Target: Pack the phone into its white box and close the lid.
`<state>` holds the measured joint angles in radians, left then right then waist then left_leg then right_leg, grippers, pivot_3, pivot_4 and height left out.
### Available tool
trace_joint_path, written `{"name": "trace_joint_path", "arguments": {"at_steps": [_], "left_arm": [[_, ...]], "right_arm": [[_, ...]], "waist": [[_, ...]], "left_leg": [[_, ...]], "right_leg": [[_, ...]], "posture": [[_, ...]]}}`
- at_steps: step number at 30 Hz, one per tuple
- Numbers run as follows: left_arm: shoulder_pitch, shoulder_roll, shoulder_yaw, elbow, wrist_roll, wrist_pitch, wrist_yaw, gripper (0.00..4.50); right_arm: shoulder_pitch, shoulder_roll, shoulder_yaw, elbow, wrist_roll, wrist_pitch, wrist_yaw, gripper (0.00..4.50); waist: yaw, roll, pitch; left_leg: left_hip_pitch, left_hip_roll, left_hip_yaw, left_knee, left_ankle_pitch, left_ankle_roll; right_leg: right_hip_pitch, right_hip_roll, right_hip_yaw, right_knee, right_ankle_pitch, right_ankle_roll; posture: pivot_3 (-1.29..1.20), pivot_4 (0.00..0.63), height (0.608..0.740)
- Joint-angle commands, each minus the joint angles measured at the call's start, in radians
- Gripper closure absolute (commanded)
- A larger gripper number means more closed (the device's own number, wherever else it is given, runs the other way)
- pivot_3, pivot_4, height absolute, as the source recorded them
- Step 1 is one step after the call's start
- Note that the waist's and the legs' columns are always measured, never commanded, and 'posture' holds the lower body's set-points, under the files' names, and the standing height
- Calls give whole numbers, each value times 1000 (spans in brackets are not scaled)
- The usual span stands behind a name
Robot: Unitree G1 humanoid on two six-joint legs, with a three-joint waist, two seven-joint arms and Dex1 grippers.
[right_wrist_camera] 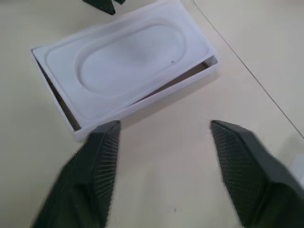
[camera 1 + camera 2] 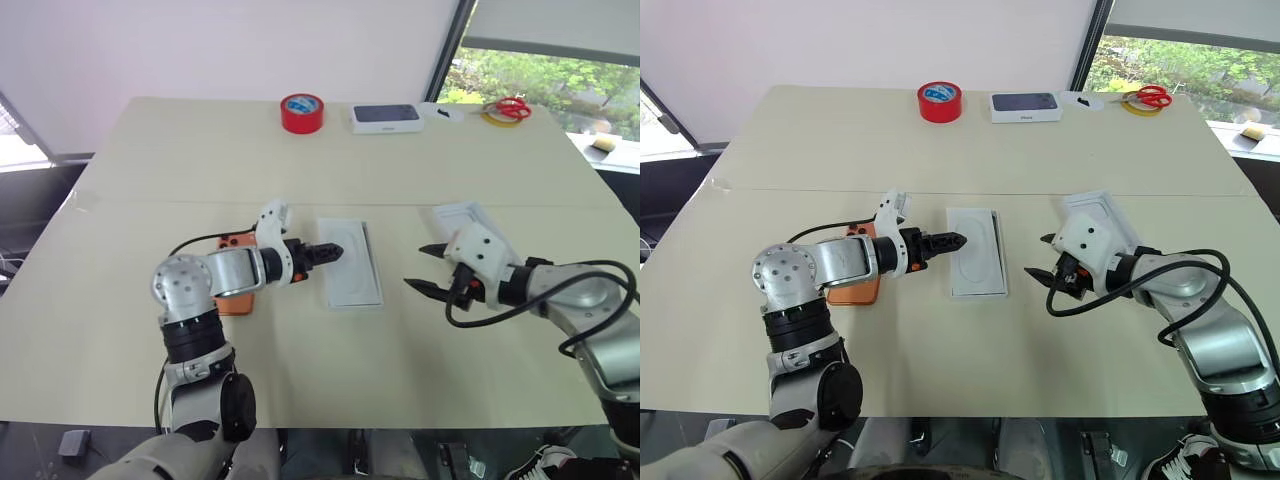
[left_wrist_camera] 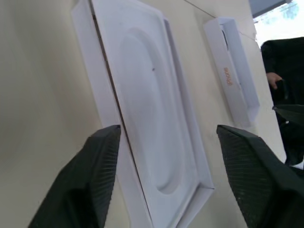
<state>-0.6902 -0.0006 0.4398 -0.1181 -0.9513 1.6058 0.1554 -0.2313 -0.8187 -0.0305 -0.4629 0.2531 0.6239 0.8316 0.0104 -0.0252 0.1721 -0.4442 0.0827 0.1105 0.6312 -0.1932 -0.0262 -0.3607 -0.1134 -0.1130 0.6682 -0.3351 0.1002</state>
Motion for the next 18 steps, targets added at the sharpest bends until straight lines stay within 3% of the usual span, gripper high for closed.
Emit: {"name": "trace_joint_path", "arguments": {"at_steps": [1,3,5,8,13,18], "left_arm": [[-50,82,-26,-44,3,-13,-65,1355],[-39,190,-120,-76,53,-91,-146,1355],[19,353,-281,-124,168,-286,-303,1355],[110,535,-416,-120,308,-557,-523,1355],[217,669,-481,-102,435,-849,-755,1355],[319,729,-442,-115,436,-963,-899,1355]], "right_arm": [[-57,32,43,18,-36,1,-55,3344],[-97,59,87,39,-70,3,-90,4259],[-151,107,141,59,-105,18,-132,4391],[-255,210,223,115,-164,72,-216,4391],[-367,357,288,241,-222,115,-317,4391],[-422,442,362,398,-299,116,-374,4391]], "waist": [[1,0,0],[0,0,0],[-5,0,0],[-14,3,-1],[-8,4,-1],[-5,4,-1]], "left_leg": [[0,0,0,0,0,0],[0,0,0,0,1,-1],[0,0,1,-1,1,-2],[0,0,2,-3,2,-4],[-6,0,5,-2,2,-4],[-8,1,7,-2,2,-3]], "right_leg": [[0,0,0,0,0,0],[0,0,0,0,0,0],[-1,0,0,0,0,0],[-3,0,1,0,0,-1],[-11,0,1,0,1,-1],[-12,0,1,1,1,-2]], "posture": [[0,150,730],[0,150,730],[0,150,730],[0,150,730],[0,150,730],[0,150,730]]}}
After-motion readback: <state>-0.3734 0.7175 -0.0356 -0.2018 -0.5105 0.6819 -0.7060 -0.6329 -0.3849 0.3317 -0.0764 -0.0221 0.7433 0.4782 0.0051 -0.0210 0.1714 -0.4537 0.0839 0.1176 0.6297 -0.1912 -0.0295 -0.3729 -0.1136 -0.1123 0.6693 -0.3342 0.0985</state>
